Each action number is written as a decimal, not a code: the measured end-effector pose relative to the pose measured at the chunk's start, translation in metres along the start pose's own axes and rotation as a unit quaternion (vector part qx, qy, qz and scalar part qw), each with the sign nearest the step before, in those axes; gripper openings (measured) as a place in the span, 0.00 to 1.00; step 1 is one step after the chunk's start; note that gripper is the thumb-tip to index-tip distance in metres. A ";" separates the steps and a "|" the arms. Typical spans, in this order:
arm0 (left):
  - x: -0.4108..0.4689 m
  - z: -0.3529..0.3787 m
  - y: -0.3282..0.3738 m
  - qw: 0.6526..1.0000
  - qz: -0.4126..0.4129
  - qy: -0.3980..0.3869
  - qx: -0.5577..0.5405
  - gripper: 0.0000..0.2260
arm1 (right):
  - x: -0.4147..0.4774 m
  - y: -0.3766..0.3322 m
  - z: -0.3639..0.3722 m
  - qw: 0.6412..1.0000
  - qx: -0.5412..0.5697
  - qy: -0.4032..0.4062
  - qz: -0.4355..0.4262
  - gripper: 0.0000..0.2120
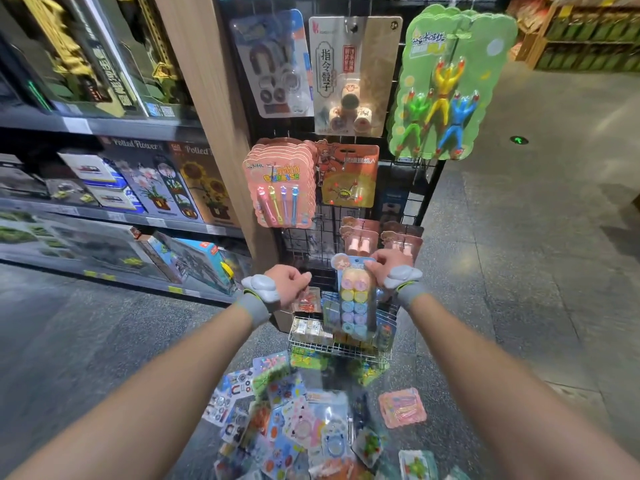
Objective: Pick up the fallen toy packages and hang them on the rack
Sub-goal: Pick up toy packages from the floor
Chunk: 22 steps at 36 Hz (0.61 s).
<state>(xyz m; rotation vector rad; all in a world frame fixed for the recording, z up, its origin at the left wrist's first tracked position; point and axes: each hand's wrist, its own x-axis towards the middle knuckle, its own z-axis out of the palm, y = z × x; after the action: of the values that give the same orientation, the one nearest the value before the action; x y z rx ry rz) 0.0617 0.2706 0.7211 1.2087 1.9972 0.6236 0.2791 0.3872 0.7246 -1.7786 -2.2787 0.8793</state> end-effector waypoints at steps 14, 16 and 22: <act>-0.003 0.007 -0.032 0.997 -0.037 -0.008 0.063 0.23 | 0.049 0.001 -0.007 0.999 0.013 -0.002 0.035 0.16; -0.005 0.006 -0.033 0.997 -0.043 -0.011 0.061 0.23 | 0.053 -0.001 -0.006 0.999 0.012 -0.004 0.035 0.16; -0.006 0.006 -0.045 0.996 -0.063 -0.017 0.057 0.20 | 0.059 -0.005 -0.005 0.998 0.002 -0.002 0.055 0.14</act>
<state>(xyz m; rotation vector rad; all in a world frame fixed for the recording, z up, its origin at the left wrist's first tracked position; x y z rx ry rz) 0.0433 0.2452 0.6881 1.1400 2.0855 0.4297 0.2589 0.4428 0.7165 -1.9174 -2.1983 0.9061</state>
